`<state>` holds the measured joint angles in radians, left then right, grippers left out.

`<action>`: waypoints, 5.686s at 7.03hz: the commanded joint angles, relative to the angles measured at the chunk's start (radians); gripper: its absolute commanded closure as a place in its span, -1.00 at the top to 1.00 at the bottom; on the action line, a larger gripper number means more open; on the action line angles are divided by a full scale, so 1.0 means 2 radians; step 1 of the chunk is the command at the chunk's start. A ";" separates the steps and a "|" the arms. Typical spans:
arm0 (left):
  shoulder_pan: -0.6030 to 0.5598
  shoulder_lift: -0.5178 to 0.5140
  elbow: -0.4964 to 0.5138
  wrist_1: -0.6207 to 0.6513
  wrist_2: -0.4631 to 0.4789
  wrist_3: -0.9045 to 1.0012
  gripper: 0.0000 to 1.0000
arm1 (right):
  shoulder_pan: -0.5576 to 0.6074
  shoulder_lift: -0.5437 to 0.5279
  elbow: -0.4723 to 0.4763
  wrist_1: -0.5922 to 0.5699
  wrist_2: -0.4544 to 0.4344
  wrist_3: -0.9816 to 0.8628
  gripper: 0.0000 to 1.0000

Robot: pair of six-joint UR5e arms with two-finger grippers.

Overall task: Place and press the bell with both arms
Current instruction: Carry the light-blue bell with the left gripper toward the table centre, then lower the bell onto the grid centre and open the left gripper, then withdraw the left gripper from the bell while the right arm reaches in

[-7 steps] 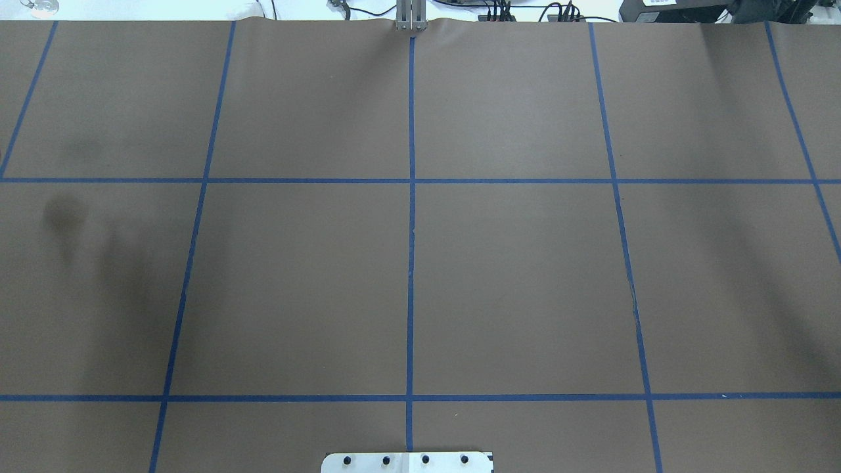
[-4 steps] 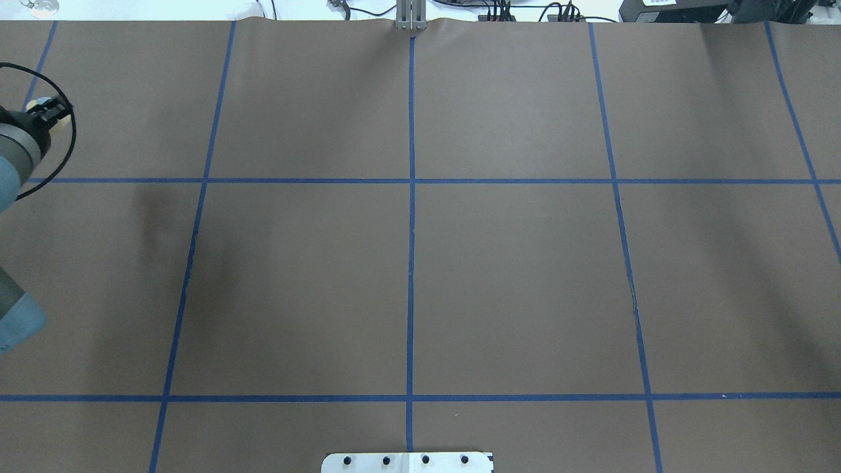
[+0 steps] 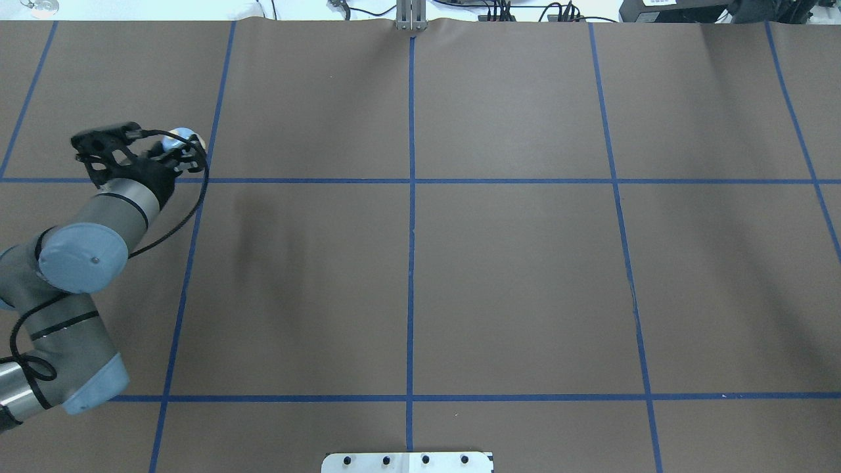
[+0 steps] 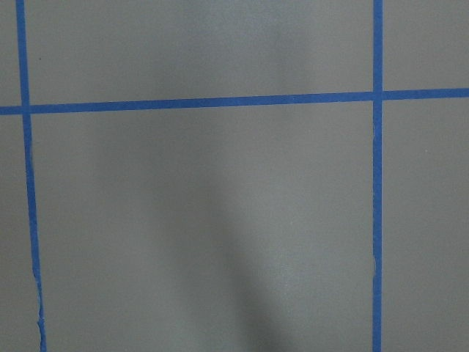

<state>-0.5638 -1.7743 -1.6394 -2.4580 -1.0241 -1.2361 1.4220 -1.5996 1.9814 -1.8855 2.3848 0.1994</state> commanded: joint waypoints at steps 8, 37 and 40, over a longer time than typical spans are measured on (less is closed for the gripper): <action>0.041 -0.200 0.166 -0.197 -0.130 0.259 -1.00 | -0.013 0.019 -0.023 -0.029 0.004 0.001 1.00; 0.099 -0.254 0.211 -0.190 -0.056 0.250 1.00 | -0.013 0.025 -0.047 -0.024 0.004 0.000 1.00; 0.068 -0.243 0.185 -0.185 -0.060 0.230 1.00 | -0.023 0.084 -0.037 -0.031 -0.010 0.001 1.00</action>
<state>-0.3967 -2.2639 -1.2596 -2.8341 -1.1377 -0.7645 1.3830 -1.4764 1.9001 -1.9411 2.3745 0.1997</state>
